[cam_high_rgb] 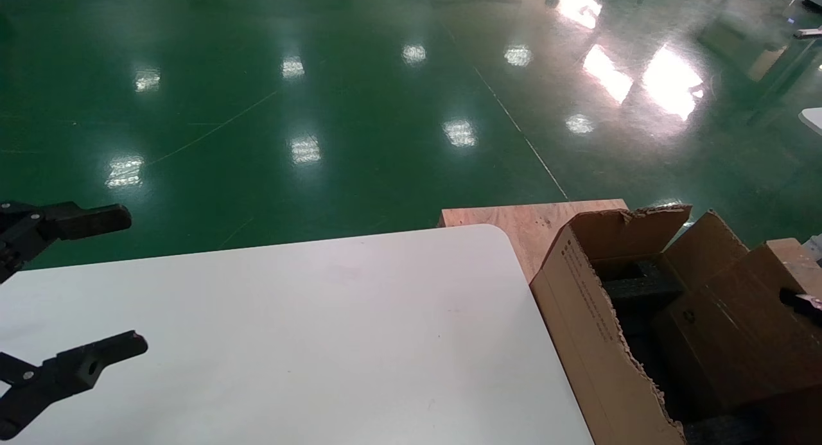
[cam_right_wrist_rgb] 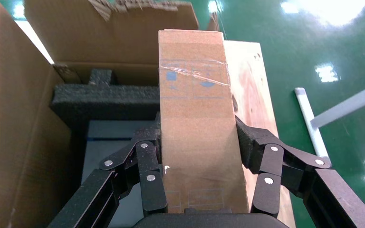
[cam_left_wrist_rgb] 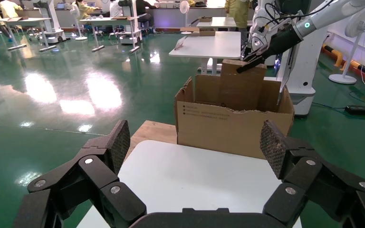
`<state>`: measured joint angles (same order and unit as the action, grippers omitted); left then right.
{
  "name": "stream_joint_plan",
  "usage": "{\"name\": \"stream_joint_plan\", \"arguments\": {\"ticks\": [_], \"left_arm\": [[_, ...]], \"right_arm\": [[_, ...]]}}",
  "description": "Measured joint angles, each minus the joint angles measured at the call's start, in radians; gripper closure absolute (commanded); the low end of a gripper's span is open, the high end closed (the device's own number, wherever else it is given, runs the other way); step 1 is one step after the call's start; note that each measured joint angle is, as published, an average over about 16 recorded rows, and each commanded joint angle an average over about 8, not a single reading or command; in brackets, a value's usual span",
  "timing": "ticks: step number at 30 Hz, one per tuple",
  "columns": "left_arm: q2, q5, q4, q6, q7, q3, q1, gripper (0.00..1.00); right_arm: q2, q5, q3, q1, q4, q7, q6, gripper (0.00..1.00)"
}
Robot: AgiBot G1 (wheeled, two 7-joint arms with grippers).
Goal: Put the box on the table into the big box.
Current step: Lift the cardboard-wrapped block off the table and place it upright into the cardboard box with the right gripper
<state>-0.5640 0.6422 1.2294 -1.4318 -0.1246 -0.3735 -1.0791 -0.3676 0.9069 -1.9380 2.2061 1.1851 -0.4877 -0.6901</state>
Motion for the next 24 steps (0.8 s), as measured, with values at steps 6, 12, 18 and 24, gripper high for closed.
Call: {"name": "stream_joint_plan", "arguments": {"ticks": [6, 12, 18, 24], "left_arm": [[0.0, 0.0, 0.0, 0.0, 0.0, 0.0, 0.0, 0.0], [0.0, 0.0, 0.0, 0.0, 0.0, 0.0, 0.0, 0.0], [0.0, 0.0, 0.0, 0.0, 0.0, 0.0, 0.0, 0.0], [0.0, 0.0, 0.0, 0.0, 0.0, 0.0, 0.0, 0.0]], "right_arm": [[0.014, -0.02, -0.054, 0.027, -0.038, 0.025, 0.017, 1.0], [0.039, -0.049, -0.113, 0.063, -0.085, 0.057, 0.028, 1.0], [0.069, -0.092, -0.186, 0.112, -0.135, 0.099, 0.033, 1.0], [0.099, -0.153, -0.289, 0.174, -0.181, 0.146, 0.033, 1.0]]}}
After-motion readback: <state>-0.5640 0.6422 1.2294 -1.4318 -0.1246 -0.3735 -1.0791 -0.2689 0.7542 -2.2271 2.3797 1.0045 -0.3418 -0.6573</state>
